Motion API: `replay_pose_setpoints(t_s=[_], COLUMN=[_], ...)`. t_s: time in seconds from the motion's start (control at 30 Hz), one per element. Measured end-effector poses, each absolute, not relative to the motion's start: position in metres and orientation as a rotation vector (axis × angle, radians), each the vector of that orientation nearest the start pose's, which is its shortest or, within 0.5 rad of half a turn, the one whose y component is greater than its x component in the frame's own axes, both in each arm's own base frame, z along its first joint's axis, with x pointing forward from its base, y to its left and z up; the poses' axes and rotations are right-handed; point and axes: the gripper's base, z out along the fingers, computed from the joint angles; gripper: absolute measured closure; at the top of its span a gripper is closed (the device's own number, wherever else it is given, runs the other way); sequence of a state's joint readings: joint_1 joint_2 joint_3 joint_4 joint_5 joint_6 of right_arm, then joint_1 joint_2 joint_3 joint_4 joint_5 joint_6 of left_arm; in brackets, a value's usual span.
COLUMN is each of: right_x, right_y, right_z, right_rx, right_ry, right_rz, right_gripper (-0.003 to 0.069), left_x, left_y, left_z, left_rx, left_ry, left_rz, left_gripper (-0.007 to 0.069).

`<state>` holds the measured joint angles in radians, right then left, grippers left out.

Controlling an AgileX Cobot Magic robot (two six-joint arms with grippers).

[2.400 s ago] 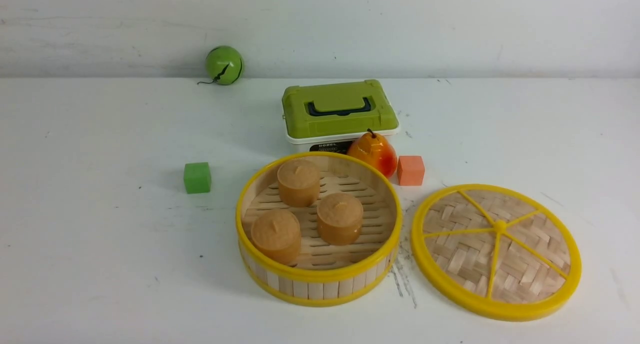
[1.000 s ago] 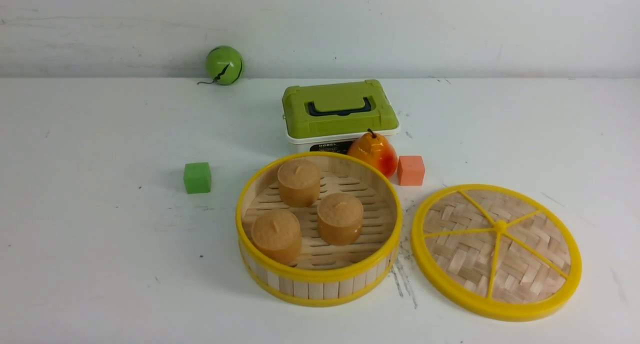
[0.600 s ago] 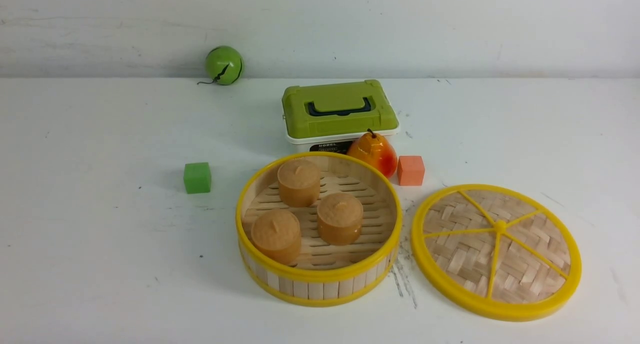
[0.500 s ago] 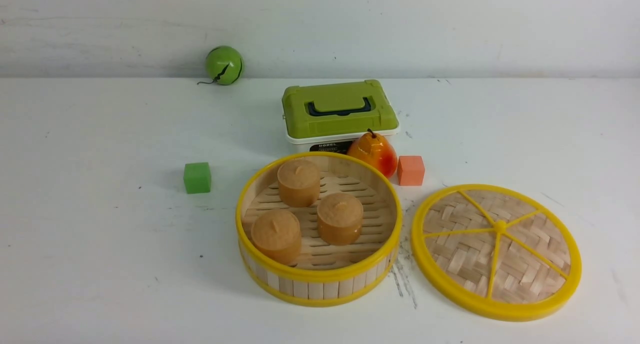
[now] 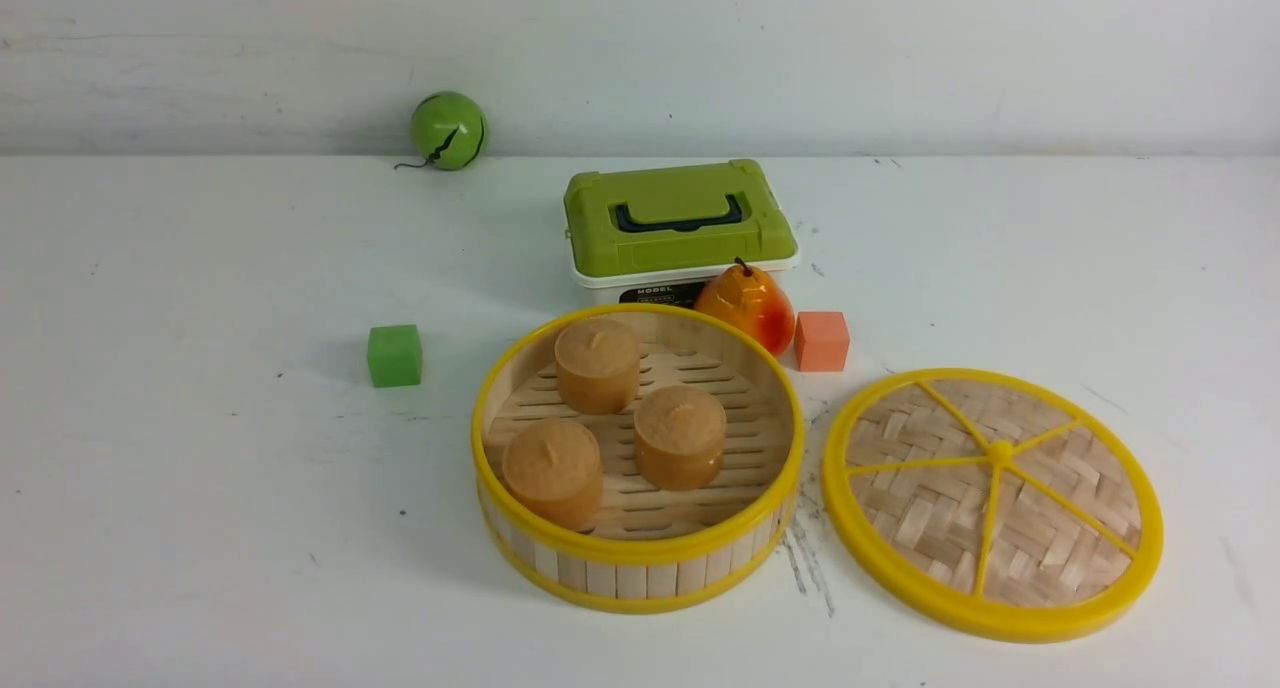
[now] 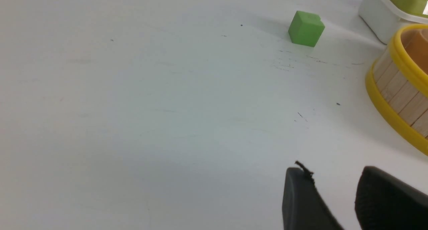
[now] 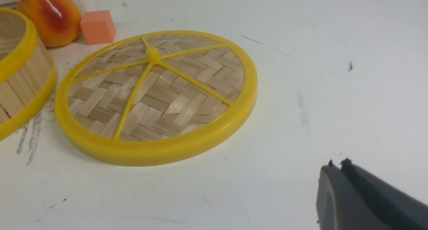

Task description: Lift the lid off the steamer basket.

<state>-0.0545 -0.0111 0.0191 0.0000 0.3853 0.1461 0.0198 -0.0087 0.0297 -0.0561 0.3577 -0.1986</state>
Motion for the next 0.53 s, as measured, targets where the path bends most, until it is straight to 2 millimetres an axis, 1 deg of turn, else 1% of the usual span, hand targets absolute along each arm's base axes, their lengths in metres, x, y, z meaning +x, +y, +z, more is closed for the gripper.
replay_pose_setpoints(t_s=[0.53], right_x=[0.0521], right_y=[-0.0028], right_z=[0.1727], right_rx=[0.188], right_ry=[1.868], right_rz=[0.063], right_gripper=[0.0621], left_x=[0.0532], left_y=[-0.0007], left_z=[0.1715], left_rx=[-0.238], left_ry=[1.85], left_rz=[-0.178], left_gripper=[0.0385])
